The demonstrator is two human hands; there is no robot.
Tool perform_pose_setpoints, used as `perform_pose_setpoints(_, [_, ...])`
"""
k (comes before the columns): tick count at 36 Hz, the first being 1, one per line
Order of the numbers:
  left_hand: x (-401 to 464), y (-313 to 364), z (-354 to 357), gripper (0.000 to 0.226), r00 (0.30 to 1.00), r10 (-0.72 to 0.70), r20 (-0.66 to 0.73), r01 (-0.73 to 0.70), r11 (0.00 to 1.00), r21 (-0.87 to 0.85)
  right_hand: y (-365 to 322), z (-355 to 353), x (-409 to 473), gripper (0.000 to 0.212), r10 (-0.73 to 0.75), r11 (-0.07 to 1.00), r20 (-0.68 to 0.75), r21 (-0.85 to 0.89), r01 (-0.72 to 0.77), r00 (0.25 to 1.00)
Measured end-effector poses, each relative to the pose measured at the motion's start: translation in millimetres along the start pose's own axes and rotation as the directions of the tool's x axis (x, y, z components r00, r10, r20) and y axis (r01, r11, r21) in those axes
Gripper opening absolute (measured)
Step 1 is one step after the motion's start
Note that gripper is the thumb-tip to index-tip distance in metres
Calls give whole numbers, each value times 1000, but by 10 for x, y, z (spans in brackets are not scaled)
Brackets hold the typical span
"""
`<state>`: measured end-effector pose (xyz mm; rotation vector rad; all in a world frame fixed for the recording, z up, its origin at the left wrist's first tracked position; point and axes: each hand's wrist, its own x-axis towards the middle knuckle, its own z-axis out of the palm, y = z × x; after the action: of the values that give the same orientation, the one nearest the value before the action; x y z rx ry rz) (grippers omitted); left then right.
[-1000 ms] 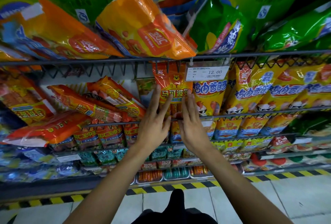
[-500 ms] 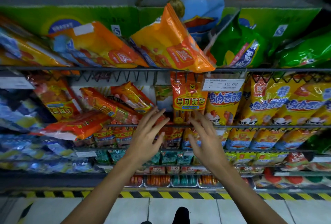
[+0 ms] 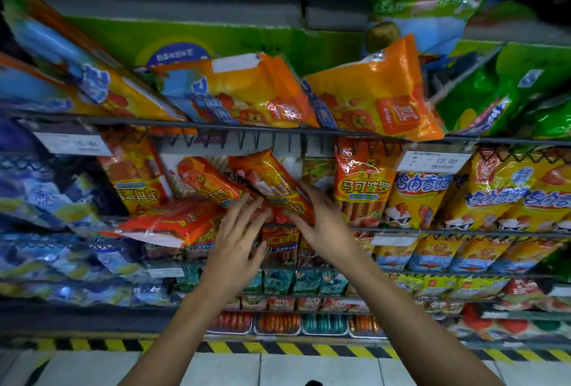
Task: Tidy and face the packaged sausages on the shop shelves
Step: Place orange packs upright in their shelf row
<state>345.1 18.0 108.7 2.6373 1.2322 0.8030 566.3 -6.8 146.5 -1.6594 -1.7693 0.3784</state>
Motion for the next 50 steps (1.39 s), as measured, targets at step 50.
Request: perform_pose_setpoints(50, [278, 380, -580, 52, 916, 35, 399, 257, 713, -652, 92, -1115, -631, 55, 1, 976, 361, -203, 78, 933])
